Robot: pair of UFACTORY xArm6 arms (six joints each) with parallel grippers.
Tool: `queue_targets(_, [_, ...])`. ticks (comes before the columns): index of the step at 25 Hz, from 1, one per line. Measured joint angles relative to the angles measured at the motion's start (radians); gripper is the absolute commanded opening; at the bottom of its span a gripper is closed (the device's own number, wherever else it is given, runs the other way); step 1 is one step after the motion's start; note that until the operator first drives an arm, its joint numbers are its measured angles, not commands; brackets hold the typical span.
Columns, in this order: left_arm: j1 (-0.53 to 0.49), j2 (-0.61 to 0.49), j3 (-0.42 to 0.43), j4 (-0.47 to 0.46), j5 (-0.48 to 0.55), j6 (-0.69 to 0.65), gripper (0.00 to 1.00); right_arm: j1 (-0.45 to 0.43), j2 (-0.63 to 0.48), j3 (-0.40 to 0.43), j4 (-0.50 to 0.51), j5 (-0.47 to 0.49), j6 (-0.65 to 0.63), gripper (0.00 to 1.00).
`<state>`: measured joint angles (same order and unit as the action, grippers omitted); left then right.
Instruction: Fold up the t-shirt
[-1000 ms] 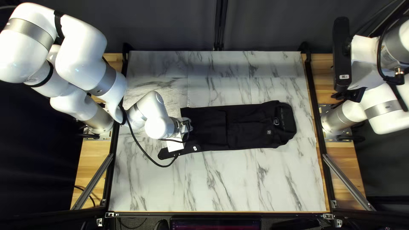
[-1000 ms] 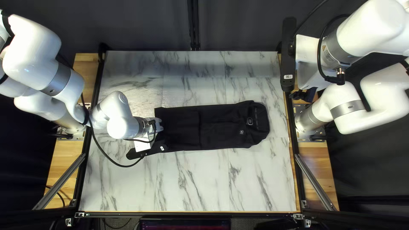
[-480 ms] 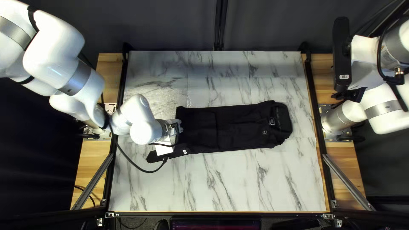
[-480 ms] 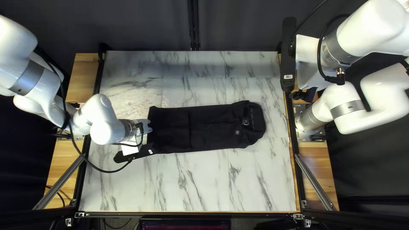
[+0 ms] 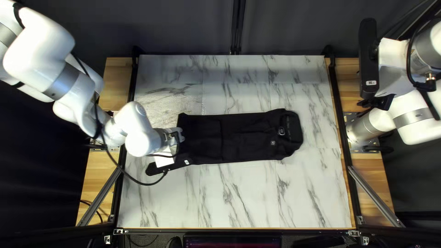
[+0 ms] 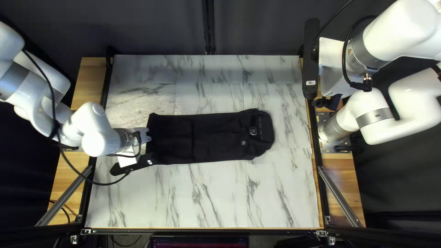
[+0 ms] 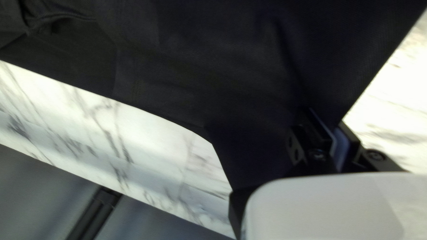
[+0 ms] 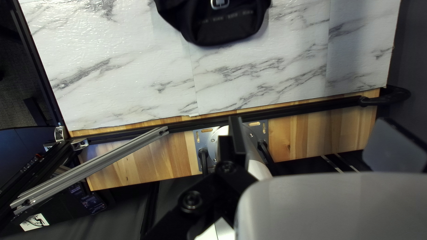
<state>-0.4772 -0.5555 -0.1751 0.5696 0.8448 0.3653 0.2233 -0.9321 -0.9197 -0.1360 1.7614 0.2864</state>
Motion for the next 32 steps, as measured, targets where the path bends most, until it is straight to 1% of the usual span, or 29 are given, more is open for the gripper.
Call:
queue_targets(4, [-0.077,-0.110,0.048,-0.071,0.106,-0.014,0.00,0.000,0.000,0.000,0.000,0.000,0.000,1.00])
queue_targets(6, [-0.108,-0.149,0.060,-0.100,0.152,-0.024,0.00,0.000,0.000,0.000,0.000,0.000,0.000,1.00])
queue_targets(9, [-0.126,-0.152,0.041,-0.118,0.186,-0.032,0.00,0.000,0.000,0.000,0.000,0.000,0.000,1.00])
queue_targets(13, [-0.101,-0.084,-0.030,-0.104,0.183,-0.011,0.00,0.000,0.000,0.000,0.000,0.000,0.000,1.00])
queue_targets(21, [0.004,0.048,-0.193,-0.023,0.139,0.068,0.00,0.000,0.000,0.000,0.000,0.000,0.000,1.00])
queue_targets(27, [0.088,0.151,-0.320,0.045,0.086,0.127,0.00,0.000,0.000,0.000,0.000,0.000,0.000,1.00])
queue_targets(32, [0.165,0.246,-0.408,0.086,0.012,0.167,0.00,0.000,0.000,0.000,0.000,0.000,0.000,1.00])
